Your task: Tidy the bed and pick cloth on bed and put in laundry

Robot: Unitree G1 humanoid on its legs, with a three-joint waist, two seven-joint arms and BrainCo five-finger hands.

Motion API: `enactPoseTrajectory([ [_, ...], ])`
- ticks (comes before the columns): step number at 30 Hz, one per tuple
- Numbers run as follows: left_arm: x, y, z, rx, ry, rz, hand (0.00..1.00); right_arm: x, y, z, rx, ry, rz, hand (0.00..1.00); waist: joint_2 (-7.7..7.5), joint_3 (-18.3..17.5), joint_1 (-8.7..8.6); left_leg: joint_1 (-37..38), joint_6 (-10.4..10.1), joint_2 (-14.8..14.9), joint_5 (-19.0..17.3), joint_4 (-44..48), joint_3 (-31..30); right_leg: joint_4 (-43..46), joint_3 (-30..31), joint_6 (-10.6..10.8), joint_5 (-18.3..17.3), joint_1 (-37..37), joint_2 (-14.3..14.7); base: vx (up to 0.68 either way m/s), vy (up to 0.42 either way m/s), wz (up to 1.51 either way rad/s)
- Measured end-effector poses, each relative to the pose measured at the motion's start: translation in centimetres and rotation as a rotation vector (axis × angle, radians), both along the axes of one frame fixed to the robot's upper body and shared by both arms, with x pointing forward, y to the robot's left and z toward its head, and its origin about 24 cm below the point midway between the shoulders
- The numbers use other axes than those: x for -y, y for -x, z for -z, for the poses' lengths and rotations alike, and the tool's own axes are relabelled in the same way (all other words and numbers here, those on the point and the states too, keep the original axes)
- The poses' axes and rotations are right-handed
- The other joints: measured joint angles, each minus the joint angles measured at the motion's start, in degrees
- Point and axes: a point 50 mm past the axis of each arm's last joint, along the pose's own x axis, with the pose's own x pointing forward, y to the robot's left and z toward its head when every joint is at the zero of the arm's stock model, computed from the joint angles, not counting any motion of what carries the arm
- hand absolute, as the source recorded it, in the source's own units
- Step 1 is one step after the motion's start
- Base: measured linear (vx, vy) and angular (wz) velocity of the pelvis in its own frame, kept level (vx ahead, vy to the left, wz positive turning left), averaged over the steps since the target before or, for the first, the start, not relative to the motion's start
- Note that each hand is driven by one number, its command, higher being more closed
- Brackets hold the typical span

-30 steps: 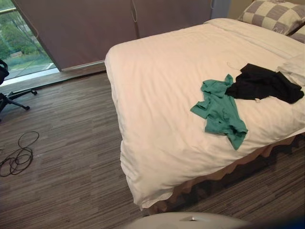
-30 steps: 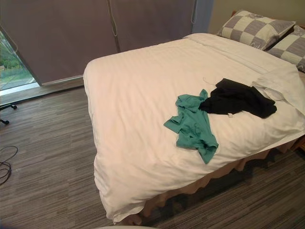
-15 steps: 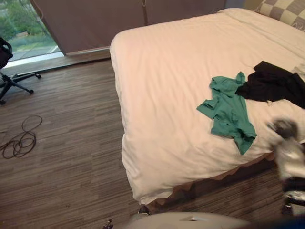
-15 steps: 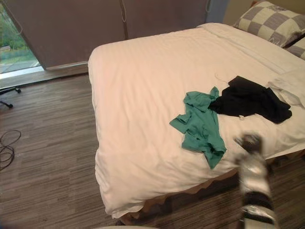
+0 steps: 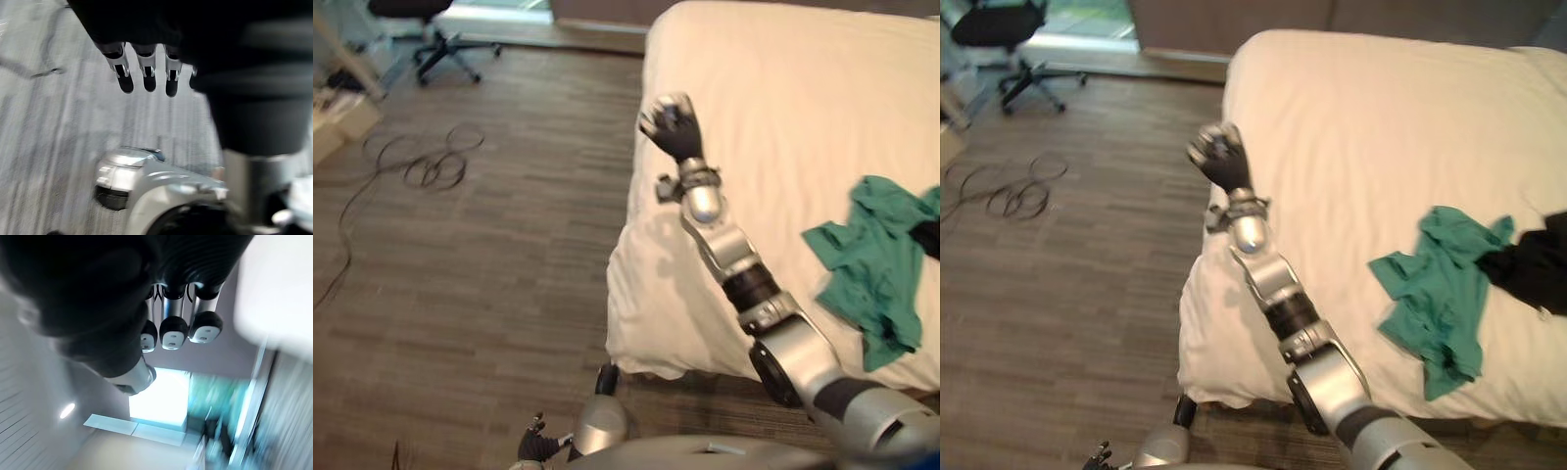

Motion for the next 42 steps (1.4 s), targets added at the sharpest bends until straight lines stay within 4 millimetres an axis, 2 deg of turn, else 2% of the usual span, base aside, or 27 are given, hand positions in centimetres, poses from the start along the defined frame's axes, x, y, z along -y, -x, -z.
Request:
enactPoseTrajectory([
  [2, -0.1, -1.3, -0.3, 0.037, -0.007, 0.036, 0.0, -1.3, 0.2, -0.1, -0.007, 0.019, -0.048, 1.0, -0.69, 1.25, 2.33, -1.73, -0.4, 0.02, 0.4, 0.0, -1.97, 0.0, -1.64, -0.72, -0.56, -0.6, 0.54, -0.11, -0.027, 0.65],
  [3, -0.4, -1.9, -0.7, 0.069, -0.011, 0.063, 0.0, -1.8, 0.1, 0.2, -0.04, 0.019, -0.083, 1.0, -1.39, 2.33, 4.56, -3.77, -0.5, -0.11, 1.12, -0.03, -3.56, 0.57, -2.37, -0.87, -1.75, -1.82, 0.81, -0.12, -0.01, 0.62],
  [4, -0.5, -2.4, -1.0, 0.089, -0.014, 0.072, 0.0, -2.0, -0.2, 0.2, -0.052, 0.022, -0.083, 1.0, -1.44, 3.29, 5.1, -4.33, -0.67, -0.07, 1.49, -0.03, -4.45, 0.82, -2.62, -0.97, -2.05, -2.02, 1.03, -0.19, -0.004, 0.68],
  [5, -0.5, -3.5, -1.4, 0.134, -0.015, 0.088, 0.0, -1.8, -0.9, 0.1, -0.093, -0.003, -0.076, 1.0, -1.77, 4.63, 6.44, -6.74, -1.06, 0.23, 2.03, -0.05, -6.32, 1.47, -4.4, -1.18, -2.43, -3.85, 1.64, -0.16, -0.01, 0.5],
  [9, -0.4, -4.5, -2.0, 0.187, -0.019, 0.1, 0.0, -0.5, -1.7, -0.7, -0.156, -0.163, -0.072, 1.0, -2.13, 6.41, 8.49, -11.29, -1.62, 0.95, 2.95, -0.04, -8.5, 3.71, -7.72, -0.93, -3.51, -7.6, 2.11, -0.12, 0.004, 0.38],
  [11, -0.9, -5.3, -1.9, 0.173, -0.048, 0.001, 0.0, -0.3, -1.7, -1.1, -0.161, -0.215, -0.077, 1.0, -2.08, 7.04, 9.33, -14.47, -1.71, 1.14, 3.75, -0.04, -9.16, 6.6, -9.84, -1.27, -4.56, -10.62, 1.61, -0.07, -0.006, 0.34],
  [12, -0.9, -5.7, -1.8, 0.174, -0.05, -0.037, 0.0, -0.4, -1.7, -1.4, -0.155, -0.222, -0.082, 1.0, -2.08, 7.6, 9.23, -15.12, -1.65, 1.29, 4.07, -0.03, -9.18, 7.83, -10.42, -1.21, -5.2, -11.33, 1.38, -0.05, -0.042, 0.45],
  [14, -1.0, -9.4, -3.0, 0.262, -0.056, -0.062, 0.0, -0.6, -1.2, -2.6, -0.116, -0.253, -0.11, 1.0, -2.97, 9.46, 9.33, -18.67, -2.24, 1.57, 5.23, -0.02, -10.4, 12.79, -12.5, -1.72, -7.81, -15.21, 0.5, -0.04, -0.071, 0.45],
  [17, 0.5, -13.0, -4.4, 0.364, -0.027, -0.046, 0.0, -0.7, -1.2, -2.9, -0.117, -0.26, -0.111, 1.0, -3.03, 11.12, 8.99, -23.19, -2.91, 1.44, 6.82, 0.0, -11.74, 18.69, -14.85, -1.96, -10.42, -20.34, -1.35, 0.0, -0.053, 0.29],
  [19, 1.0, -14.2, -4.9, 0.4, -0.011, -0.046, 0.0, -0.6, -1.3, -3.2, -0.111, -0.265, -0.104, 1.0, -2.85, 11.99, 7.99, -25.94, -2.74, 1.27, 7.96, 0.01, -12.26, 22.39, -15.36, -2.1, -11.85, -23.69, -2.73, 0.0, -0.043, 0.17],
  [20, 1.0, -14.6, -5.1, 0.417, 0.005, -0.063, 0.0, -0.2, -1.4, -3.6, -0.103, -0.278, -0.091, 1.0, -2.37, 12.9, 7.0, -27.57, -2.81, 0.98, 8.55, 0.02, -12.77, 25.02, -16.11, -2.34, -12.92, -25.79, -3.81, 0.0, -0.05, 0.2],
  [21, 1.1, -14.8, -5.2, 0.426, 0.012, -0.067, 0.0, 0.4, -1.7, -3.8, -0.1, -0.289, -0.074, 1.0, -2.14, 13.43, 6.76, -28.25, -2.91, 0.84, 8.75, 0.02, -12.9, 26.33, -16.26, -2.17, -13.48, -26.76, -4.5, -0.01, -0.059, 0.21],
  [23, 1.9, -15.9, -5.7, 0.458, 0.039, -0.069, 0.0, 2.9, -2.8, -3.8, -0.117, -0.351, -0.003, 1.0, -0.68, 14.62, 5.97, -31.84, -3.2, 0.18, 9.71, 0.04, -13.69, 31.5, -16.51, -2.21, -15.22, -31.53, -6.8, -0.01, -0.053, 0.19],
  [25, 2.2, -16.5, -6.1, 0.483, 0.063, -0.088, 0.0, 5.1, -3.7, -3.5, -0.136, -0.382, 0.06, 1.0, 0.47, 16.17, 5.49, -33.54, -3.27, 0.15, 10.21, 0.04, -13.75, 34.28, -16.49, -2.56, -15.64, -34.21, -7.92, -0.03, -0.045, 0.04],
  [26, 2.4, -16.8, -6.3, 0.498, 0.074, -0.101, 0.0, 6.1, -4.1, -3.0, -0.156, -0.392, 0.093, 1.0, 0.94, 16.72, 4.74, -34.98, -3.35, 0.2, 10.5, 0.04, -13.64, 35.68, -16.46, -2.78, -15.93, -36.19, -8.48, -0.04, -0.04, -0.07],
  [29, 2.2, -17.3, -6.7, 0.527, 0.082, -0.129, 0.0, 6.3, -4.3, -2.5, -0.19, -0.422, 0.11, 1.0, 1.19, 16.86, 2.81, -38.99, -3.64, 0.53, 11.07, 0.05, -12.43, 38.18, -15.76, -3.03, -16.37, -41.9, -9.32, -0.02, -0.011, -0.17],
  [31, 2.4, -17.8, -7.0, 0.54, 0.088, -0.126, 0.0, 5.3, -4.2, -2.4, -0.207, -0.432, 0.087, 1.0, 1.21, 16.87, 2.8, -39.77, -3.63, 0.75, 11.09, 0.04, -11.26, 39.22, -14.43, -3.58, -16.76, -44.01, -9.91, -0.01, -0.04, -0.24],
  [34, 2.6, -18.2, -7.3, 0.571, 0.1, -0.129, 0.0, 4.0, -4.3, -0.6, -0.273, -0.402, 0.064, 1.0, 1.81, 16.83, 2.66, -40.88, -3.54, 0.51, 11.16, 0.04, -9.94, 39.75, -13.1, -3.88, -17.11, -46.11, -10.51, -0.02, 0.002, -0.14],
  [36, 2.5, -18.2, -7.3, 0.576, 0.118, -0.152, 0.0, 3.7, -4.4, 2.1, -0.357, -0.389, 0.081, 1.0, 1.91, 16.83, 2.2, -41.66, -3.5, 0.25, 11.19, 0.04, -9.23, 39.8, -12.82, -3.91, -17.13, -47.09, -10.86, 0.01, 0.046, 0.01],
  [38, 2.7, -18.1, -7.1, 0.566, 0.137, -0.149, 0.0, 3.7, -4.0, 8.0, -0.538, -0.303, 0.131, 1.0, 1.91, 16.82, 1.23, -41.79, -3.47, -0.69, 11.22, 0.05, -9.08, 39.75, -12.61, -3.91, -17.12, -47.11, -11.69, 0.03, 0.061, 0.12],
  [39, 2.8, -18.1, -7.1, 0.563, 0.139, -0.147, 0.0, 3.3, -3.6, 9.0, -0.558, -0.26, 0.117, 1.0, 1.91, 16.82, 1.05, -41.68, -3.44, -0.9, 11.24, 0.05, -8.99, 39.62, -12.51, -3.91, -17.12, -46.99, -11.85, 0.04, 0.069, 0.1],
  [40, 2.9, -18.2, -6.9, 0.551, 0.149, -0.148, 0.0, 2.8, -3.0, 10.9, -0.588, -0.167, 0.093, 1.0, 2.0, 16.78, 0.48, -40.94, -3.38, -1.38, 11.29, 0.05, -8.65, 39.03, -12.47, -3.91, -17.11, -46.04, -12.21, 0.03, 0.055, 0.05],
  [42, 2.9, -18.3, -6.8, 0.545, 0.153, -0.147, 0.0, 2.9, -2.8, 11.7, -0.606, -0.155, 0.086, 1.0, 1.99, 16.78, 0.11, -39.84, -3.35, -1.69, 11.31, 0.05, -8.11, 38.69, -12.36, -3.84, -17.05, -44.93, -12.49, 0.03, 0.047, 0.01],
])
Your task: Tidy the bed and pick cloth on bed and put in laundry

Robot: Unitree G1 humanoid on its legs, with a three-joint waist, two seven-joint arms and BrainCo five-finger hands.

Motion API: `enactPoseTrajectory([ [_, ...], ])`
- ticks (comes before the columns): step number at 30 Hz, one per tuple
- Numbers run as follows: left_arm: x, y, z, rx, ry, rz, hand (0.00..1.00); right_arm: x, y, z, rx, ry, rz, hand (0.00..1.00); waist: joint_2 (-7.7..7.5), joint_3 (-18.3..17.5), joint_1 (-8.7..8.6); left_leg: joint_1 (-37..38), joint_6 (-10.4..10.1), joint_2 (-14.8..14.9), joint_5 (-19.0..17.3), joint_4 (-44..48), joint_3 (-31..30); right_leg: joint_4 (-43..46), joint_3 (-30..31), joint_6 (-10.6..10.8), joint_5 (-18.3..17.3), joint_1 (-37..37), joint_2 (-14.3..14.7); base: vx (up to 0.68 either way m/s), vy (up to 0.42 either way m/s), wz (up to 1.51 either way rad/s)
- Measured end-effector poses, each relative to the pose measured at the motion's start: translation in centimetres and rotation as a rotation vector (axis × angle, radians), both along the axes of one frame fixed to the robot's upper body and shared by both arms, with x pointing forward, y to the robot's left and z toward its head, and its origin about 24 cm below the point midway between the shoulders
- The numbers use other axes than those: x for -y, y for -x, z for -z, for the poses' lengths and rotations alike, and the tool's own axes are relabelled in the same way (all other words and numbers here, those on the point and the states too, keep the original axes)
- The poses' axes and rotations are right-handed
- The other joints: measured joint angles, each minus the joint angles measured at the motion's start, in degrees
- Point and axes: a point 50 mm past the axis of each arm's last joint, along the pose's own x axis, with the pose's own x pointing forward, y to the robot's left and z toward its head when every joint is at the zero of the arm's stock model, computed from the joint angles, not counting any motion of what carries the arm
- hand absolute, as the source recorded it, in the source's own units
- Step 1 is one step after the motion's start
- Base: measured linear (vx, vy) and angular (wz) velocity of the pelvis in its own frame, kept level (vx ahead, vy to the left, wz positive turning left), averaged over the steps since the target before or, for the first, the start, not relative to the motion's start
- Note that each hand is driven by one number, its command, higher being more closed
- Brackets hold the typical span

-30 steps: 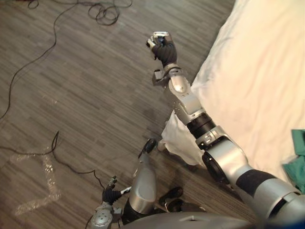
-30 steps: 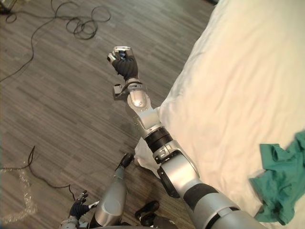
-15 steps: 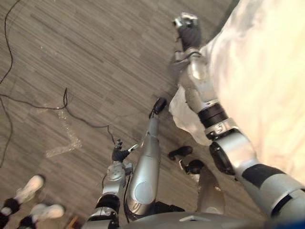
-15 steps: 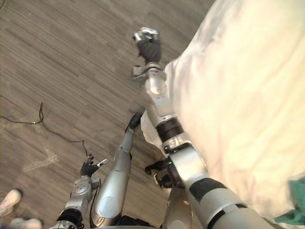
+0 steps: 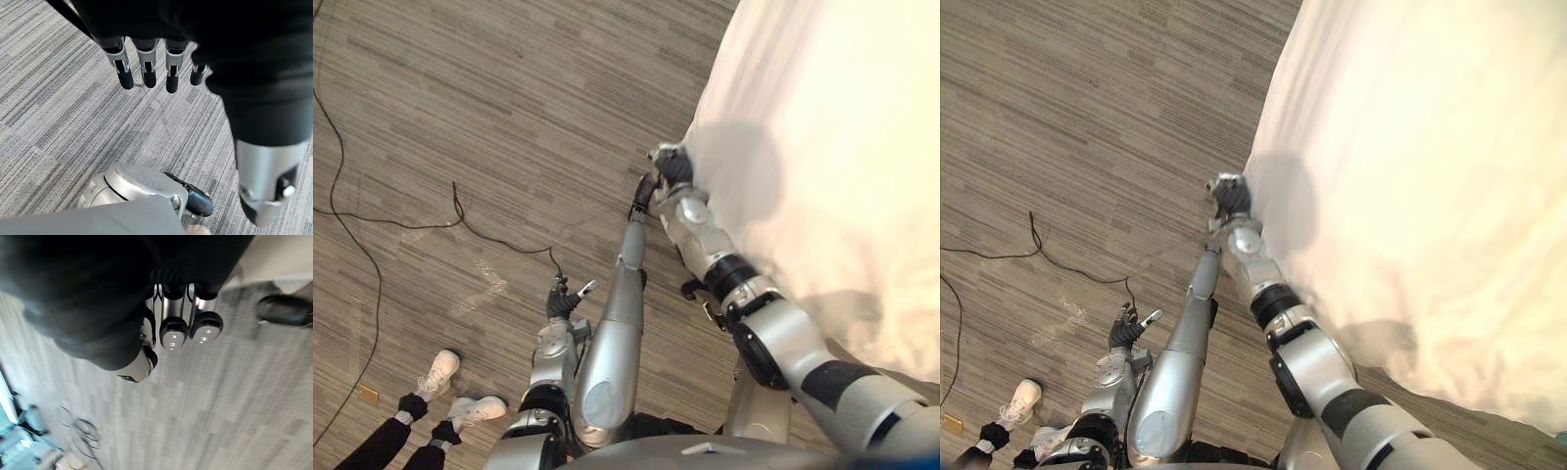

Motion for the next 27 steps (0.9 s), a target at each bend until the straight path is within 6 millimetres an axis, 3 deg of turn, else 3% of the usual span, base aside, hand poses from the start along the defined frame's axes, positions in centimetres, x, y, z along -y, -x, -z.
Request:
enactPoseTrajectory([
  [4, 0.4, -0.3, 0.2, -0.027, 0.018, 0.011, 0.0, 1.0, 2.0, 4.8, -0.112, -0.004, -0.04, 1.0, -0.06, -0.33, -0.83, 6.8, 1.45, -0.31, -0.94, 0.0, 4.17, -4.63, 2.46, 0.75, 1.95, 6.41, 0.66, 0.03, 0.086, -0.36],
  [5, 1.0, -0.3, 0.3, -0.033, 0.036, 0.019, 0.0, 1.2, 3.2, 6.7, -0.157, -0.024, -0.069, 1.0, 0.31, -0.94, -1.65, 9.44, 2.51, -0.3, -1.64, 0.0, 5.64, -7.22, 3.22, 1.34, 3.53, 9.15, 1.3, 0.01, 0.124, -0.44],
  [6, 1.1, -0.4, 0.3, -0.036, 0.039, 0.022, 0.0, 1.3, 3.7, 7.4, -0.174, -0.035, -0.079, 1.0, 0.27, -1.23, -2.06, 10.27, 2.83, -0.33, -1.88, -0.01, 6.31, -8.13, 3.96, 1.61, 4.07, 9.71, 1.5, 0.02, 0.161, -0.56],
  [11, 1.9, -1.2, 0.0, -0.032, 0.069, 0.065, 0.0, 3.2, 8.2, 13.8, -0.445, -0.128, -0.002, 1.0, -1.01, -3.69, -5.93, 17.75, 5.55, -0.45, -4.49, 0.01, 13.5, -15.49, 9.23, 3.12, 9.64, 14.89, 2.44, 0.03, 0.146, -0.69],
  [13, 1.3, -1.0, 0.1, -0.037, 0.069, 0.054, 0.0, 6.6, 9.4, 16.5, -0.595, -0.279, 0.215, 1.0, -2.45, -5.33, -7.32, 21.3, 6.67, -0.35, -5.6, 0.0, 18.17, -18.94, 13.67, 3.59, 12.66, 16.87, 3.6, -0.01, 0.159, -1.14],
  [14, 0.3, -0.3, 0.5, -0.058, 0.054, 0.036, 0.0, 10.1, 10.8, 18.1, -0.646, -0.378, 0.416, 1.0, -3.87, -7.98, -9.4, 23.0, 7.14, -0.13, -6.54, -0.01, 20.37, -21.89, 15.41, 3.85, 14.53, 18.21, 4.27, 0.02, 0.115, -0.95],
  [15, -0.1, 0.1, 0.7, -0.07, 0.05, 0.031, 0.0, 11.5, 11.6, 18.8, -0.661, -0.408, 0.49, 1.0, -4.49, -9.2, -10.25, 23.77, 7.13, -0.07, -7.03, -0.01, 21.27, -23.05, 16.15, 3.82, 15.15, 18.79, 4.52, 0.07, 0.1, -0.86],
  [16, -0.4, 0.5, 1.0, -0.091, 0.045, 0.026, 0.0, 13.5, 13.1, 19.8, -0.685, -0.443, 0.591, 1.0, -5.54, -10.52, -10.84, 25.72, 7.21, 0.01, -7.91, -0.03, 22.89, -24.92, 17.52, 3.83, 15.91, 20.4, 4.98, 0.08, 0.094, -0.75],
  [17, -0.6, 1.3, 1.6, -0.122, 0.047, 0.031, 0.0, 15.6, 15.9, 21.4, -0.733, -0.456, 0.695, 1.0, -6.37, -12.84, -11.49, 27.99, 7.03, -0.27, -9.07, -0.06, 24.61, -27.2, 18.87, 3.79, 16.36, 22.53, 5.4, 0.1, 0.079, -0.71],
  [18, -0.5, 1.7, 1.9, -0.14, 0.05, 0.041, 0.0, 16.5, 17.4, 22.2, -0.759, -0.456, 0.742, 1.0, -6.65, -14.15, -11.81, 29.07, 7.13, -0.27, -9.49, -0.06, 25.31, -28.11, 19.4, 3.81, 16.6, 23.45, 5.53, 0.12, 0.049, -0.64],
  [20, -0.3, 3.6, 3.4, -0.226, 0.062, 0.057, 0.0, 18.8, 23.1, 24.5, -0.884, -0.441, 0.872, 1.0, -6.23, -18.77, -12.93, 32.68, 6.56, -0.3, -11.04, -0.1, 27.47, -30.9, 21.32, 4.31, 17.24, 26.3, 5.91, 0.16, -0.01, -0.51],
  [21, -0.2, 4.1, 3.8, -0.249, 0.065, 0.059, 0.0, 19.3, 24.5, 25.0, -0.918, -0.439, 0.904, 1.0, -5.74, -19.73, -13.1, 33.42, 6.41, -0.26, -11.38, -0.12, 27.86, -31.45, 21.78, 4.6, 17.49, 26.85, 6.03, 0.16, -0.031, -0.48],
  [23, 0.0, 6.1, 5.1, -0.325, 0.083, 0.055, 0.0, 20.6, 28.2, 26.1, -1.016, -0.456, 1.004, 1.0, -3.15, -22.12, -14.79, 35.89, 5.9, -0.1, -12.27, -0.19, 29.08, -33.2, 23.29, 5.09, 18.2, 29.24, 6.54, 0.13, -0.04, -0.41],
  [27, -0.7, 8.1, 6.0, -0.404, 0.068, 0.067, 0.0, 22.5, 28.8, 25.9, -1.011, -0.508, 1.101, 1.0, -0.52, -23.53, -16.0, 38.99, 5.47, 0.73, -12.73, -0.38, 30.85, -35.52, 25.92, 4.84, 19.45, 31.71, 7.81, 0.08, -0.056, -0.4],
])
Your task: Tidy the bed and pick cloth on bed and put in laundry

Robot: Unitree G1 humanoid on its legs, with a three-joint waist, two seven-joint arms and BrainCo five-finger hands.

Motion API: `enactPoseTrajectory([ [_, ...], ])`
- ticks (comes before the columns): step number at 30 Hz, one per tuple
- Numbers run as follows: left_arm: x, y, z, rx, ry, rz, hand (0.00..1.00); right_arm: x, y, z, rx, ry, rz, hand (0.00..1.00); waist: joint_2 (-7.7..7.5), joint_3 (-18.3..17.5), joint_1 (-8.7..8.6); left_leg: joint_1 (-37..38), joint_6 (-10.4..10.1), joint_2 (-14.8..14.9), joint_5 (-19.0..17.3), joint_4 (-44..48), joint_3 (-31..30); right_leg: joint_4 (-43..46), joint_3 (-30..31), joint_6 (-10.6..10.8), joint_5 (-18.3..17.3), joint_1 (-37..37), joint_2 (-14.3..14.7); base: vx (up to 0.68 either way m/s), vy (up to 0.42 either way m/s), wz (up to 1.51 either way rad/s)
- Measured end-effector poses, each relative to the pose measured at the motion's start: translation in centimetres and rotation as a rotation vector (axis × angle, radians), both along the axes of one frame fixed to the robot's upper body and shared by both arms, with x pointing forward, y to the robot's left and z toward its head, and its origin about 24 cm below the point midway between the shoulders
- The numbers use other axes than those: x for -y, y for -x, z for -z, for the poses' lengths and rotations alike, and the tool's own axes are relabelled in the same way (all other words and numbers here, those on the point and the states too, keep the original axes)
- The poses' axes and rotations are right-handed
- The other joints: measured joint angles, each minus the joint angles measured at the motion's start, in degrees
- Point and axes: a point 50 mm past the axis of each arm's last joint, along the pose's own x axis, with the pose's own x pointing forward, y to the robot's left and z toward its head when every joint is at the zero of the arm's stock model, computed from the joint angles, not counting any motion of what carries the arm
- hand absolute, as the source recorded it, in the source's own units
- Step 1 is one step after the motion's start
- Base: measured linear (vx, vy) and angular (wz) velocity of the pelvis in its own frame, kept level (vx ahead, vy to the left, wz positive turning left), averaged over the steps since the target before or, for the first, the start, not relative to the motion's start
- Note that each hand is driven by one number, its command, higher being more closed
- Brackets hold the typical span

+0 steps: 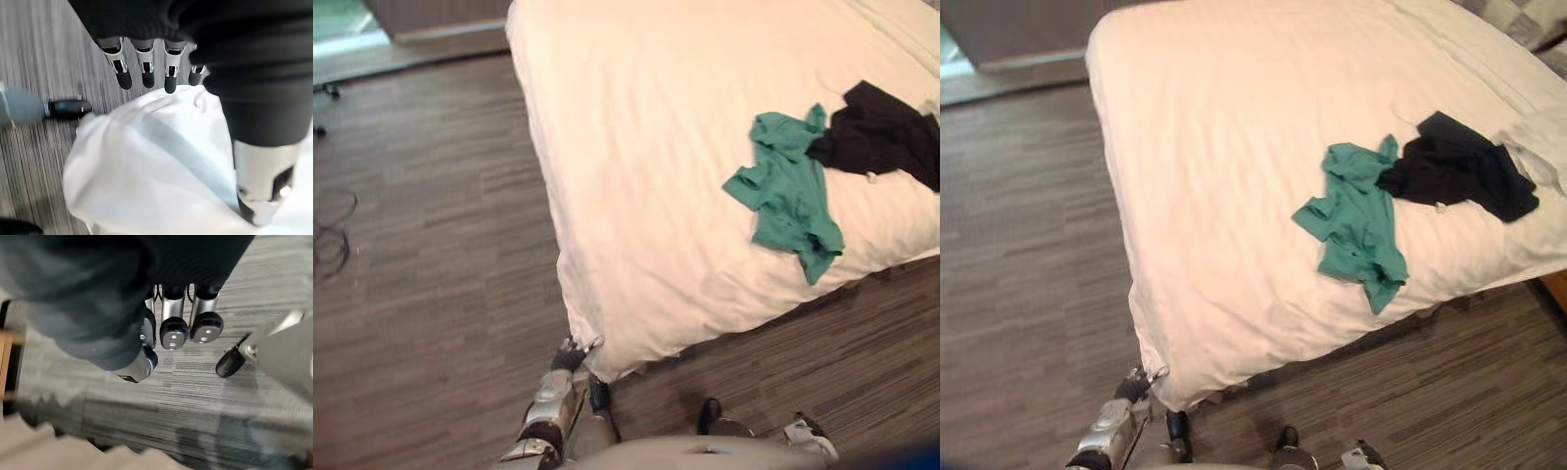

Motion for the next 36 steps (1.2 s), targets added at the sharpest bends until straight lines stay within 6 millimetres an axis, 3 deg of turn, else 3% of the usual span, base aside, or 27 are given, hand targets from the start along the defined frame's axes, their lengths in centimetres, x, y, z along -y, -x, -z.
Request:
enactPoseTrajectory([
  [4, -0.3, 1.3, 0.5, -0.046, -0.027, 0.033, 0.0, 5.0, -5.2, -4.0, 0.126, 0.227, -0.056, 1.0, 0.85, -0.51, -1.13, 2.69, -0.45, 0.29, -1.13, -0.06, 1.04, -1.49, 1.69, -0.05, 0.38, 1.63, 0.42, 0.01, -0.02, -0.27],
  [5, -0.5, 2.0, 0.7, -0.066, -0.038, 0.046, 0.0, 6.4, -8.5, -7.4, 0.222, 0.382, -0.114, 1.0, 1.27, -0.76, -1.99, 2.8, -0.5, 0.15, -1.54, -0.05, 0.99, -1.96, 2.24, 0.06, 0.78, 1.62, 0.4, 0.0, 0.02, -0.2],
  [6, -0.6, 2.2, 0.7, -0.073, -0.047, 0.055, 0.0, 6.7, -9.8, -8.9, 0.273, 0.443, -0.131, 1.0, 1.28, -0.77, -2.18, 2.95, -0.51, 0.06, -1.63, -0.04, 0.99, -2.18, 2.53, 0.09, 0.97, 1.64, 0.36, 0.0, 0.029, -0.25],
  [7, -0.9, 2.5, 0.8, -0.084, -0.063, 0.069, 0.0, 6.8, -11.9, -11.8, 0.355, 0.569, -0.178, 1.0, 1.28, -0.76, -2.28, 3.33, -0.36, -0.03, -1.97, -0.04, 1.01, -2.53, 3.16, 0.14, 1.27, 1.75, 0.36, 0.0, 0.018, -0.18],
  [8, -1.0, 2.7, 0.8, -0.089, -0.072, 0.082, 0.0, 6.6, -12.9, -13.1, 0.393, 0.622, -0.2, 1.0, 1.26, -0.77, -2.31, 3.45, -0.31, -0.08, -2.03, -0.03, 1.0, -2.77, 3.18, 0.16, 1.42, 1.95, 0.35, 0.01, 0.024, -0.1],
  [10, -1.1, 2.7, 0.8, -0.097, -0.09, 0.123, 0.0, 4.5, -15.9, -16.7, 0.545, 0.743, -0.299, 1.0, 1.11, -0.8, -2.27, 3.6, -0.29, -0.28, -2.02, 0.2, 0.81, -4.23, 3.09, 0.31, 2.23, 2.86, 0.37, 0.0, 0.009, 0.02],
  [13, -0.6, 3.2, 1.0, -0.115, -0.097, 0.177, 0.0, -0.6, -19.1, -18.7, 0.708, 0.751, -0.517, 1.0, 1.21, -0.8, -2.02, 3.94, -0.23, -0.4, -1.96, 0.22, 0.44, -5.36, 3.0, 0.35, 2.72, 3.8, 0.41, 0.0, 0.0, 0.0],
  [15, 0.0, 3.4, 1.2, -0.124, -0.097, 0.217, 0.0, -6.3, -21.1, -20.0, 0.879, 0.686, -0.737, 1.0, 1.39, -0.68, -1.7, 3.93, -0.23, -0.35, -1.95, 0.1, -0.42, -5.74, 2.89, 0.29, 2.87, 4.02, 0.58, 0.0, 0.0, 0.0],
  [18, 0.5, 3.5, 1.3, -0.129, -0.096, 0.249, 0.0, -12.3, -22.1, -21.2, 1.04, 0.59, -0.993, 1.0, 1.58, -0.56, -1.44, 3.77, -0.23, -0.34, -1.95, -0.05, -0.67, -6.05, 2.58, 0.26, 2.95, 4.16, 0.62, 0.0, -0.003, 0.05],
  [19, 0.9, 3.6, 1.4, -0.13, -0.089, 0.256, 0.0, -16.4, -22.5, -22.0, 1.149, 0.48, -1.14, 1.0, 2.04, -0.17, -1.19, 3.67, -0.23, -0.34, -1.95, -0.05, -1.15, -6.09, 2.1, 0.26, 2.95, 4.41, 0.66, 0.0, -0.002, 0.13],
  [21, 1.3, 3.4, 1.4, -0.128, -0.087, 0.277, 0.0, -19.0, -22.6, -22.4, 1.202, 0.407, -1.223, 1.0, 2.65, 0.49, -0.49, 3.38, -0.15, -0.35, -1.88, -0.06, -1.63, -6.09, 1.67, 0.23, 2.97, 4.42, 0.67, -0.02, 0.0, 0.13],
  [22, 2.0, 2.3, 1.1, -0.096, -0.084, 0.299, 0.0, -21.3, -23.0, -23.1, 1.241, 0.358, -1.325, 1.0, 3.51, 2.59, 0.29, 3.12, 0.06, -0.32, -1.53, -0.05, -1.98, -6.09, 1.49, -0.02, 3.23, 4.35, 0.74, -0.06, 0.002, 0.12],
  [24, 2.5, 1.3, 0.7, -0.065, -0.098, 0.312, 0.0, -23.7, -23.2, -23.6, 1.266, 0.314, -1.433, 1.0, 4.75, 4.48, 1.05, 0.8, 0.24, -0.13, -0.7, 0.02, -2.32, -5.8, 1.44, -0.2, 3.68, 2.18, 0.88, -0.09, 0.006, 0.11],
  [27, 2.5, 0.2, 0.3, -0.037, -0.118, 0.316, 0.0, -24.8, -23.3, -23.3, 1.249, 0.295, -1.502, 1.0, 5.65, 7.84, 1.5, -2.93, 0.56, 0.04, 1.28, 0.29, -2.64, -5.41, 1.61, -0.71, 4.82, -1.09, 1.06, -0.06, 0.004, 0.09],
  [30, 2.6, -0.7, -0.1, -0.001, -0.118, 0.31, 0.0, -23.3, -23.9, -21.4, 1.145, 0.305, -1.492, 1.0, 6.03, 11.49, 1.46, -5.58, 0.78, 0.21, 2.05, 0.3, -2.89, -4.89, 1.7, -0.87, 5.47, -3.96, 1.15, -0.1, 0.02, 0.02],
  [31, 2.5, -1.0, -0.3, 0.017, -0.117, 0.301, 0.0, -22.3, -24.4, -21.5, 1.151, 0.317, -1.447, 1.0, 6.46, 12.53, 1.33, -8.08, 0.98, 0.26, 2.5, 0.3, -2.7, -4.59, 2.33, -0.85, 6.08, -6.83, 1.17, -0.1, 0.033, -0.11],
  [33, 2.4, -1.2, -0.4, 0.03, -0.114, 0.284, 0.0, -22.2, -24.8, -22.4, 1.19, 0.333, -1.425, 1.0, 6.78, 13.72, 1.07, -8.91, 1.09, 0.31, 2.74, 0.3, -2.28, -4.14, 3.07, -0.89, 6.44, -8.3, 1.17, -0.08, 0.026, -0.16],
  [36, 1.5, -2.2, -1.2, 0.086, -0.09, 0.192, 0.0, -21.1, -25.7, -23.8, 1.245, 0.36, -1.331, 1.0, 8.42, 15.9, 0.79, -11.12, 1.42, 0.35, 3.08, 0.27, -2.1, -3.87, 3.97, -0.63, 7.32, -10.99, 1.16, -0.11, 0.021, -0.1],
])
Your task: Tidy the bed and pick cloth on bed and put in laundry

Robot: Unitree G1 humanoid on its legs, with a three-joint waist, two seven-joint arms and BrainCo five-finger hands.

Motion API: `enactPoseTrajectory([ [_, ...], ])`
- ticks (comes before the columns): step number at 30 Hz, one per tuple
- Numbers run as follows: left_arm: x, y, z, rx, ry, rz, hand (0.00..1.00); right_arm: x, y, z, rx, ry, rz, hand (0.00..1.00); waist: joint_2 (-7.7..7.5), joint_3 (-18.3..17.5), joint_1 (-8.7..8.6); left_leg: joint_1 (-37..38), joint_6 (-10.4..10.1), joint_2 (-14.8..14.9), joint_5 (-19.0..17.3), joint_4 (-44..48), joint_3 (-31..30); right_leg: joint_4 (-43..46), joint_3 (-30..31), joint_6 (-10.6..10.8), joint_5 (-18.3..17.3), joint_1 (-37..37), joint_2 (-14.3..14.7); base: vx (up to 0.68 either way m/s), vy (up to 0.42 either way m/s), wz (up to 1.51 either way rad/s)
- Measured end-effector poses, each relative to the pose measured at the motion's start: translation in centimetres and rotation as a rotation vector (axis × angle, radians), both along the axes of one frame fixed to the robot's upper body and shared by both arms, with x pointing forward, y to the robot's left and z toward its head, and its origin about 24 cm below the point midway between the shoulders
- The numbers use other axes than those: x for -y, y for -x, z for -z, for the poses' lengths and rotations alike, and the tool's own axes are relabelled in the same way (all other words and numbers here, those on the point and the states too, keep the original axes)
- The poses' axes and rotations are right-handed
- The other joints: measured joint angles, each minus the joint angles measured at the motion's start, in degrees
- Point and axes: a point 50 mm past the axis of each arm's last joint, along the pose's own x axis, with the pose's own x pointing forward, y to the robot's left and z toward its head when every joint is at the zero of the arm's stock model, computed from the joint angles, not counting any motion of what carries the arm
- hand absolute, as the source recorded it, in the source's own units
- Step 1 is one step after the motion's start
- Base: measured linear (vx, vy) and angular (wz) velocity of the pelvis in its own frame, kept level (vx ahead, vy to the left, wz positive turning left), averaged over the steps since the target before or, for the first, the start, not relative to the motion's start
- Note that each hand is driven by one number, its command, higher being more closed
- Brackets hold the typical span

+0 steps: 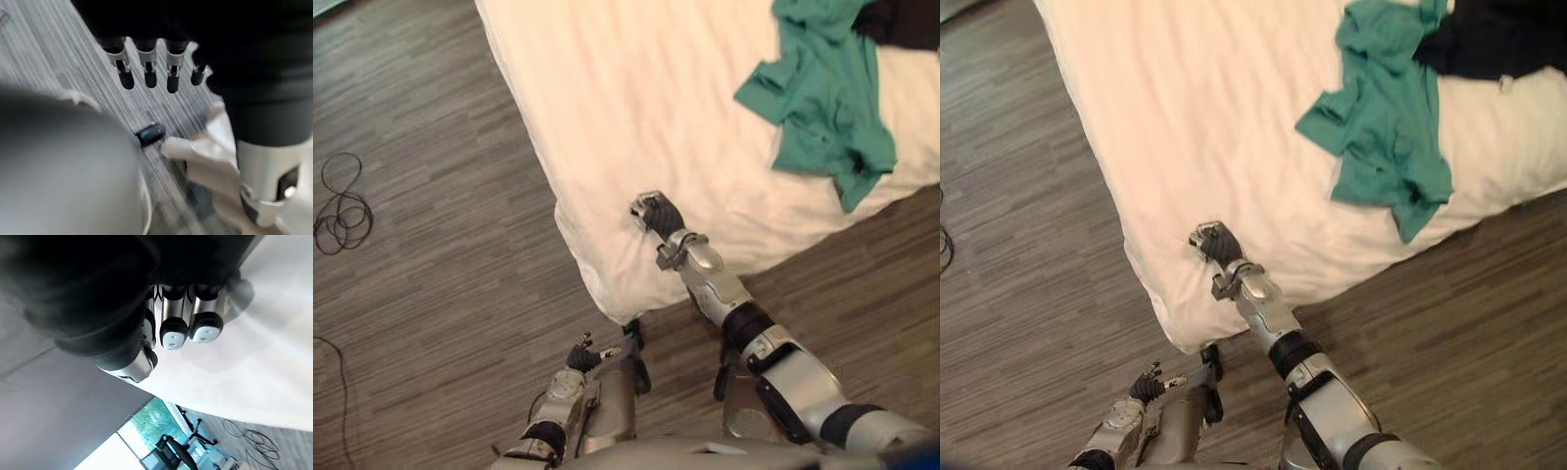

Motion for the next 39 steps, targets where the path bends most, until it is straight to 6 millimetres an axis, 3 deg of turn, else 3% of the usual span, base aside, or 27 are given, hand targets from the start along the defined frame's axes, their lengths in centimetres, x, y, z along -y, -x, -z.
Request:
enactPoseTrajectory([
  [3, -1.2, -0.4, -0.5, 0.037, -0.003, -0.051, 0.0, 0.9, -0.5, -1.4, 0.046, -0.065, 0.056, 1.0, 0.36, 1.18, -0.16, -1.71, -0.07, -0.2, -0.05, -0.02, 0.59, -1.09, 0.88, -0.1, 1.13, -1.87, 0.0, -0.11, 0.026, -0.11],
  [6, -1.8, -0.8, -1.0, 0.074, 0.008, -0.085, 0.0, 1.2, -0.6, -2.0, 0.042, -0.191, 0.118, 1.0, -0.89, 2.44, -0.55, -1.8, -0.23, -0.43, -0.29, -0.03, 3.15, -2.74, 3.16, 0.03, 2.58, -2.77, -0.04, -0.08, 0.023, -0.26],
  [10, -2.2, -1.6, -1.8, 0.128, 0.02, -0.122, 0.0, 2.4, -1.0, -2.2, 0.039, -0.236, 0.17, 1.0, -2.94, 2.45, -0.81, -1.58, -0.19, -0.74, -0.32, -0.11, 4.96, -4.65, 5.55, 0.35, 3.93, -2.79, -0.06, -0.03, 0.007, -0.19],
  [14, -1.9, -1.7, -1.8, 0.131, 0.043, -0.149, 0.0, 4.8, -1.4, -1.6, -0.008, -0.341, 0.271, 1.0, -5.39, 1.28, -1.08, -1.17, -0.14, -0.79, -0.27, -0.02, 6.25, -5.53, 6.3, 0.19, 4.97, -2.19, -0.05, 0.01, -0.008, -0.12],
  [16, -1.9, -1.7, -1.7, 0.124, 0.046, -0.148, 0.0, 5.8, -1.5, -0.8, -0.047, -0.362, 0.315, 1.0, -6.73, 0.54, -2.08, -0.52, -0.11, -0.8, -0.27, -0.02, 6.34, -5.54, 6.33, -0.08, 5.18, -1.45, -0.05, 0.01, 0.001, -0.03],
  [18, -1.8, -1.5, -1.5, 0.111, 0.049, -0.146, 0.0, 7.3, -0.9, 1.3, -0.122, -0.389, 0.384, 1.0, -8.44, -0.66, -2.75, 1.03, 0.04, -0.82, -0.56, -0.03, 6.58, -5.54, 6.42, -0.17, 5.09, -0.01, -0.06, 0.03, 0.003, -0.05],
  [19, -1.8, -1.4, -1.4, 0.111, 0.054, -0.141, 0.0, 9.0, 0.0, 3.4, -0.184, -0.414, 0.47, 1.0, -9.41, -1.31, -2.8, 2.2, 0.03, -0.81, -0.86, -0.04, 6.69, -5.53, 6.44, -0.29, 4.79, 1.08, -0.05, 0.04, -0.003, -0.07],
  [20, -1.8, -1.3, -1.4, 0.107, 0.053, -0.142, 0.0, 11.2, 1.7, 7.2, -0.334, -0.436, 0.612, 1.0, -10.49, -2.03, -2.99, 3.2, 0.07, -0.81, -1.24, -0.05, 6.85, -5.5, 6.51, -0.31, 4.16, 1.98, -0.06, 0.05, -0.003, -0.08],
  [21, -1.8, -1.3, -1.4, 0.107, 0.053, -0.142, 0.0, 12.3, 3.1, 9.5, -0.431, -0.436, 0.685, 1.0, -10.83, -2.24, -2.99, 3.66, 0.03, -0.79, -1.44, -0.05, 6.93, -5.44, 6.51, -0.4, 3.97, 2.38, -0.06, 0.06, -0.002, -0.09],
  [22, -1.6, -1.3, -1.4, 0.107, 0.057, -0.14, 0.0, 14.6, 6.8, 14.0, -0.62, -0.403, 0.814, 0.0, -11.17, -2.45, -2.97, 4.34, -0.11, -0.78, -1.81, -0.09, 7.08, -4.68, 6.52, -0.54, 3.26, 2.58, -0.11, 0.08, 0.007, -0.1],
  [23, -1.4, -1.3, -1.3, 0.103, 0.063, -0.139, 0.0, 16.5, 10.9, 17.4, -0.776, -0.348, 0.909, 0.0, -11.05, -2.37, -2.86, 4.93, -0.24, -0.82, -2.15, -0.08, 7.36, -3.4, 6.55, -0.38, 2.31, 2.45, -0.31, 0.1, 0.012, -0.13],
  [24, -1.4, -1.2, -1.2, 0.094, 0.062, -0.141, 0.0, 17.9, 14.1, 19.3, -0.873, -0.3, 0.969, 0.0, -10.85, -2.33, -3.09, 5.55, -0.29, -0.8, -2.26, -0.03, 7.62, -2.47, 6.64, -0.23, 1.96, 2.45, -0.39, 0.09, 0.011, -0.15],
  [27, -1.7, -0.8, -1.0, 0.075, 0.054, -0.147, 0.0, 20.4, 21.2, 22.0, -1.043, -0.143, 1.068, 0.0, -10.52, -2.36, -4.12, 8.5, -0.29, -0.61, -2.56, 0.02, 7.96, 3.02, 7.1, 0.1, -1.32, 2.44, -0.54, 0.1, -0.009, -0.13],
  [30, -1.9, -0.5, -0.8, 0.066, 0.054, -0.158, 0.0, 20.6, 25.0, 23.1, -1.141, -0.014, 1.065, 0.0, -10.74, -2.53, -3.92, 12.53, -1.12, -0.36, -4.07, 0.07, 7.69, 13.96, 6.24, -0.97, -6.66, 1.6, -1.08, 0.05, -0.049, 0.07],
  [32, -2.2, 0.3, -0.5, 0.045, 0.052, -0.184, 0.0, 19.8, 25.1, 23.3, -1.162, 0.032, 1.014, 0.0, -10.63, -4.06, -3.82, 12.36, -0.73, 0.03, -4.42, 0.06, 7.99, 12.58, 5.84, -1.0, -6.55, 1.88, -0.65, 0.07, -0.076, -0.12],
  [33, -2.3, 0.6, -0.4, 0.04, 0.057, -0.205, 0.0, 19.0, 24.5, 23.5, -1.17, 0.046, 0.973, 0.0, -10.31, -4.07, -3.48, 12.07, -0.15, 1.53, -4.25, 0.8, 8.54, 22.43, 5.42, -3.22, -10.61, -0.68, -0.79, 0.32, -0.151, 0.1],
  [34, -2.7, 0.9, -0.3, 0.028, 0.041, -0.214, 0.0, 18.3, 24.5, 23.7, -1.188, 0.063, 0.937, 0.0, -10.93, -4.2, -4.33, 11.54, -0.26, 1.54, -4.81, 3.53, 7.4, 34.78, 4.74, -3.86, -13.22, -2.89, -2.53, 0.35, -0.179, 0.21],
  [35, -3.2, 0.9, -0.4, 0.028, 0.02, -0.219, 0.0, 18.1, 24.8, 24.0, -1.214, 0.091, 0.91, 0.0, -12.02, -4.53, -4.6, 10.09, -1.21, 1.25, -7.94, 9.44, 6.28, 40.25, 2.19, -2.41, -11.99, -4.15, -4.25, 0.2, -0.119, 0.25],
  [36, -3.1, 1.4, -0.2, 0.014, 0.022, -0.225, 0.0, 18.3, 24.8, 24.0, -1.214, 0.112, 0.899, 0.0, -11.99, -4.67, -4.38, 8.8, -1.08, 2.04, -9.56, 11.95, 5.83, 40.3, 1.05, -2.11, -11.51, -3.9, -4.03, 0.01, -0.029, -0.19],
  [37, -2.9, 2.6, 0.4, -0.025, 0.024, -0.223, 0.0, 18.4, 24.1, 23.8, -1.192, 0.153, 0.871, 0.0, -10.96, -5.37, -4.38, 7.5, -1.24, 0.51, -11.38, 13.98, 4.85, 34.07, 0.9, -1.95, -11.11, -1.81, -3.21, 0.31, 0.016, -0.75],
  [38, -2.4, 3.7, 0.9, -0.052, 0.036, -0.231, 0.0, 19.4, 23.2, 23.5, -1.165, 0.202, 0.863, 0.0, -8.37, -7.02, -3.62, 6.75, 3.4, 0.53, -11.32, 11.91, 5.13, 31.89, 0.35, -2.6, -12.95, 0.53, -1.31, 0.59, -0.028, -0.74],
  [39, -3.0, 3.9, 0.8, -0.056, 0.017, -0.236, 0.0, 18.7, 22.5, 23.5, -1.163, 0.212, 0.832, 0.0, -9.96, -7.2, -4.05, 6.92, 4.17, -0.34, -9.94, 12.03, 7.43, 38.08, -1.69, -2.11, -15.12, 1.1, -3.99, 0.87, -0.121, -0.59],
])
